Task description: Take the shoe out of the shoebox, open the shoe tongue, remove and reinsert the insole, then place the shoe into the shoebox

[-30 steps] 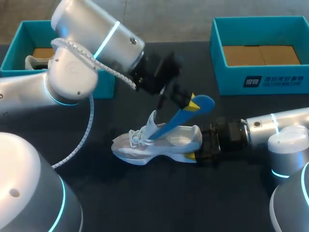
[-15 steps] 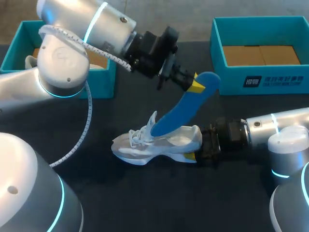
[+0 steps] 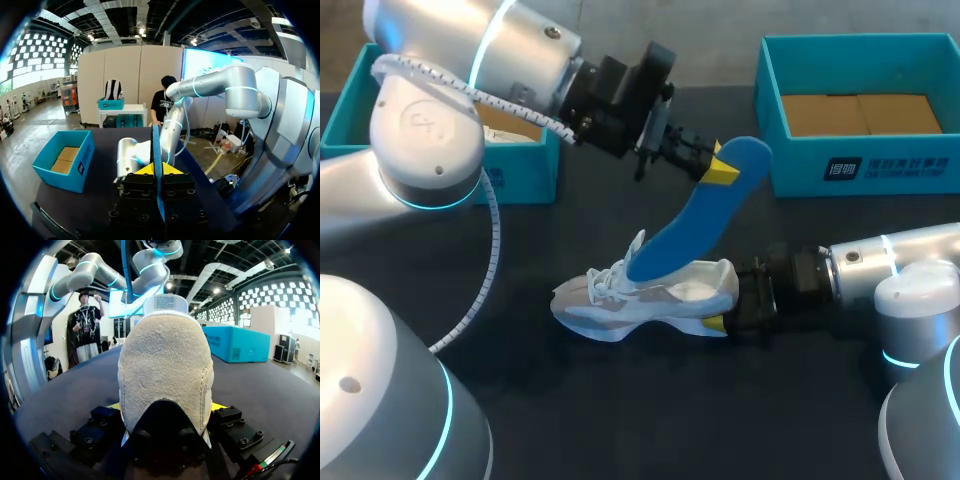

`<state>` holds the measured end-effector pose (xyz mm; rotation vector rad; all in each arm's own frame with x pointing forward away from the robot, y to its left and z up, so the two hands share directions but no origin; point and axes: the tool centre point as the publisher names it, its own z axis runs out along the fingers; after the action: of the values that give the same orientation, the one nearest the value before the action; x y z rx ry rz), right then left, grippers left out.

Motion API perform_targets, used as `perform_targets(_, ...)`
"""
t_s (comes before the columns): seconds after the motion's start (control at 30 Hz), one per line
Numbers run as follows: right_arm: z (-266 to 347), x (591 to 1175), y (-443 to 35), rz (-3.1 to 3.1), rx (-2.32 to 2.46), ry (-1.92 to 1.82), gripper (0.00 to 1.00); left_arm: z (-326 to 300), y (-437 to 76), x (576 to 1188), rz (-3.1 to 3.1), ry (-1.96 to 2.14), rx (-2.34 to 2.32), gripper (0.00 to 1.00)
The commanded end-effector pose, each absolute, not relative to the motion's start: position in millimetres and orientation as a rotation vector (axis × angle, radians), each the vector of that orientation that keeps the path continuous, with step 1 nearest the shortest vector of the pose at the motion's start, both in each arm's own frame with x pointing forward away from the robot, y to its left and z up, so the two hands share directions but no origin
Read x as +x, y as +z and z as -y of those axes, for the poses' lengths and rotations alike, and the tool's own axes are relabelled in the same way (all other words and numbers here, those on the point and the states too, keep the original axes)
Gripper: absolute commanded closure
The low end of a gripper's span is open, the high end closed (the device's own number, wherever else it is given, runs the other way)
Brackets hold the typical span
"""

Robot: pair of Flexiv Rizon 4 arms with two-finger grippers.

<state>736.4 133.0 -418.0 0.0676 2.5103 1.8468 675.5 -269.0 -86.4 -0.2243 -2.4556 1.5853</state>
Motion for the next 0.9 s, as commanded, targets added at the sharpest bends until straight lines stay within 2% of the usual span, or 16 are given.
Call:
perform_targets(0.03,-135,736,-419,-2.514,0.070,1.842,1.00,269,-87,675,2.456,1.586,-0.224,1.00)
perform_targets(0.43,-135,736,-419,-2.514,0.070,1.842,1.00,269,-87,675,2.456,1.586,-0.224,1.00)
perform_targets(0.9,-135,736,-419,-2.514,0.070,1.842,1.00,276,-2,649,2.152,1.808,-0.074,1.00)
